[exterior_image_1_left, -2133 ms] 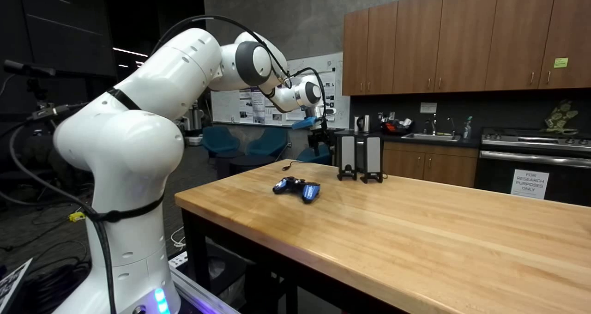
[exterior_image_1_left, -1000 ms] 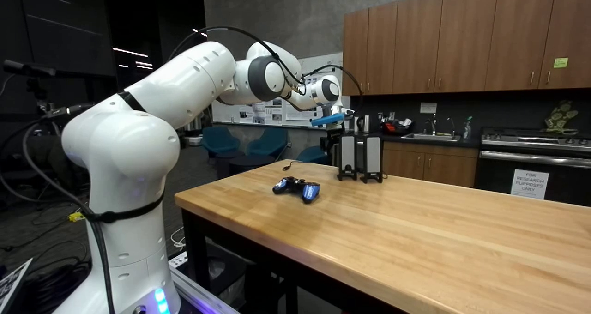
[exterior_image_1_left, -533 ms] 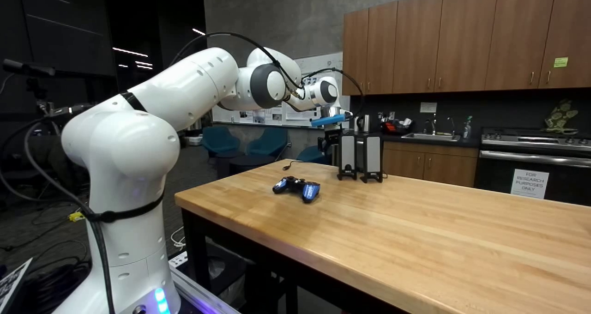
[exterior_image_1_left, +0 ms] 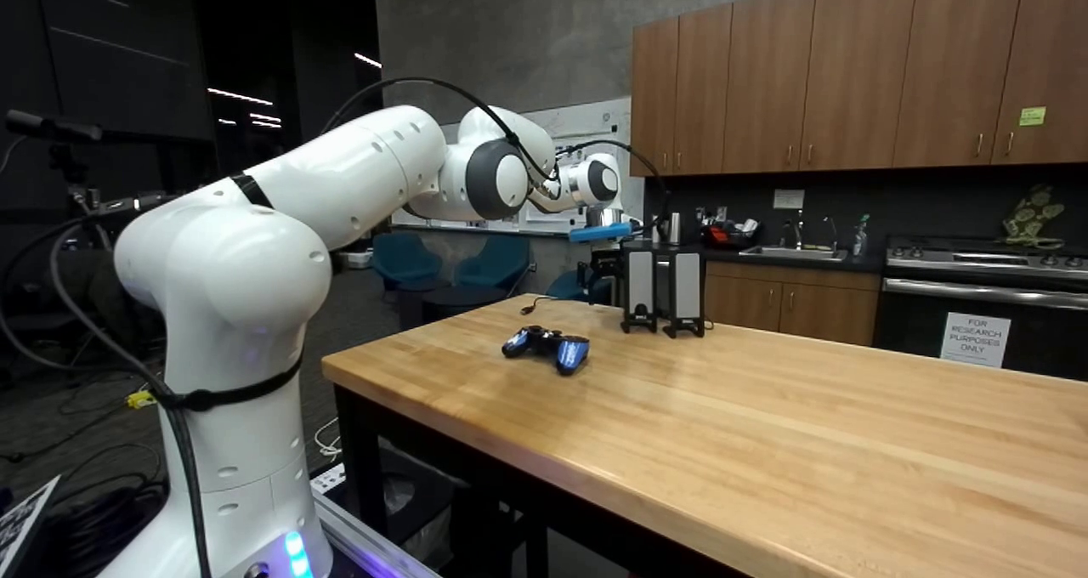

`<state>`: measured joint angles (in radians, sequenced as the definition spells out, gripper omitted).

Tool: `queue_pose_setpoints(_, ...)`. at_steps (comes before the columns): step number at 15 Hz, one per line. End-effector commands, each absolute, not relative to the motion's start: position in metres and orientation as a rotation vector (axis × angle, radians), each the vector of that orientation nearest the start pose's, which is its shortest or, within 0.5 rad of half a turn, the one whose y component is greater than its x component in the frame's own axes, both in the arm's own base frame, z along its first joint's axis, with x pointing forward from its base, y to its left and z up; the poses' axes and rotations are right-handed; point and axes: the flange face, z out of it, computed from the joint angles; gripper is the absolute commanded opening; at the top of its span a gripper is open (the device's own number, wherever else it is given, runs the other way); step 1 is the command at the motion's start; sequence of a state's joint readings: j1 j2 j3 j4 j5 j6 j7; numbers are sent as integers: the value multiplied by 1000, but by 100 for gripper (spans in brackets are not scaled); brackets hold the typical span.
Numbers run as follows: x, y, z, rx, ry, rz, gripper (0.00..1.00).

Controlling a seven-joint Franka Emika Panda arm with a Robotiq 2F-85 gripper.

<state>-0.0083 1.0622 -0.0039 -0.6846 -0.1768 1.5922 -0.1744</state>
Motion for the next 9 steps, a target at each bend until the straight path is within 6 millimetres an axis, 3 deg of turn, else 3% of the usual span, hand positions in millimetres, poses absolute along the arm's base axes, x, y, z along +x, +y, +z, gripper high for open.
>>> queue_pose_setpoints(1,780,-35,306,-3226,-308,291,100)
queue_pose_setpoints(9,781,-62,310,-3156,-225,238,97)
